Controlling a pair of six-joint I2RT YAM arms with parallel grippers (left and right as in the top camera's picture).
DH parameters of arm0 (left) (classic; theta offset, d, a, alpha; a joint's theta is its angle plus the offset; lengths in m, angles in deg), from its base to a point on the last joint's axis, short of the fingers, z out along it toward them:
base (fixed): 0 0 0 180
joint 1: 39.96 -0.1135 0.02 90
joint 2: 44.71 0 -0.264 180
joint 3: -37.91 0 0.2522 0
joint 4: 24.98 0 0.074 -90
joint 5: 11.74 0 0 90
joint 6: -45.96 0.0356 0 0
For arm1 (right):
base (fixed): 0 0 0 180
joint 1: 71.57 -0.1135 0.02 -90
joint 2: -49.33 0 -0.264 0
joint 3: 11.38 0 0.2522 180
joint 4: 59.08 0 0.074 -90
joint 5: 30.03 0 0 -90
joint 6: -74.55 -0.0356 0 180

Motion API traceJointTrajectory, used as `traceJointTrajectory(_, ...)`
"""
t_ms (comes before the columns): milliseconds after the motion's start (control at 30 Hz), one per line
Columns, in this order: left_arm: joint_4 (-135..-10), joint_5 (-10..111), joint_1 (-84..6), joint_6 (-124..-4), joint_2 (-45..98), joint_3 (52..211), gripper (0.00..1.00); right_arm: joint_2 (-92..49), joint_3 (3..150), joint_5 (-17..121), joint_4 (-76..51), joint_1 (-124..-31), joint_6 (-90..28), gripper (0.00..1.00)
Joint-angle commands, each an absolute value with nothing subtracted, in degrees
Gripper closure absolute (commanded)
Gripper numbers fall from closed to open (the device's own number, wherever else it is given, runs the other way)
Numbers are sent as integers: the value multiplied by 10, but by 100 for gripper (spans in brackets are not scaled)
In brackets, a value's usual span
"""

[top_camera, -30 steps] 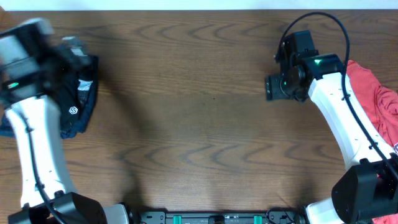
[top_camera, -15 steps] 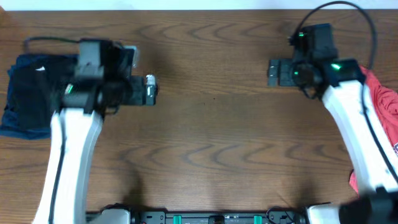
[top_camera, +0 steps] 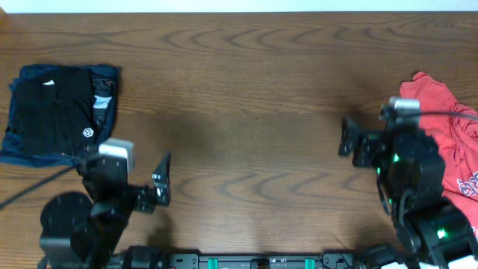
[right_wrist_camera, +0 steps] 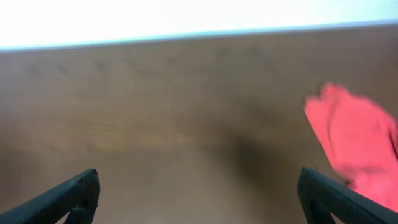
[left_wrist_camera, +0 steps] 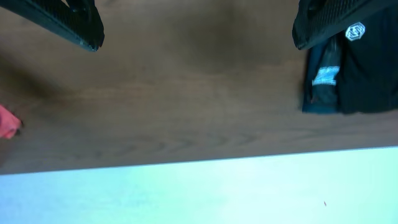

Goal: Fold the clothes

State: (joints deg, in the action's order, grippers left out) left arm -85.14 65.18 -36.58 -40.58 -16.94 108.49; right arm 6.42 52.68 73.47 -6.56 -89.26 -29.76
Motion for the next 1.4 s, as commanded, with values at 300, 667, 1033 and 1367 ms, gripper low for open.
traceJointTrajectory(300,-960,659,-367,-400,-215,1083,2,112,493,760,174,-900,-306,1)
traceJointTrajectory(667,-1000,659,-367,-400,-215,1083,2,140,488,758,217,-884,-300,1)
traceJointTrajectory(1033,-1000,659,-367,-400,-215,1083,2,329,310,659,-118,-763,-142,1)
traceJointTrajectory(1367,-1000,659,-367,-400,-215,1083,2,490,134,655,-341,-742,-140,1)
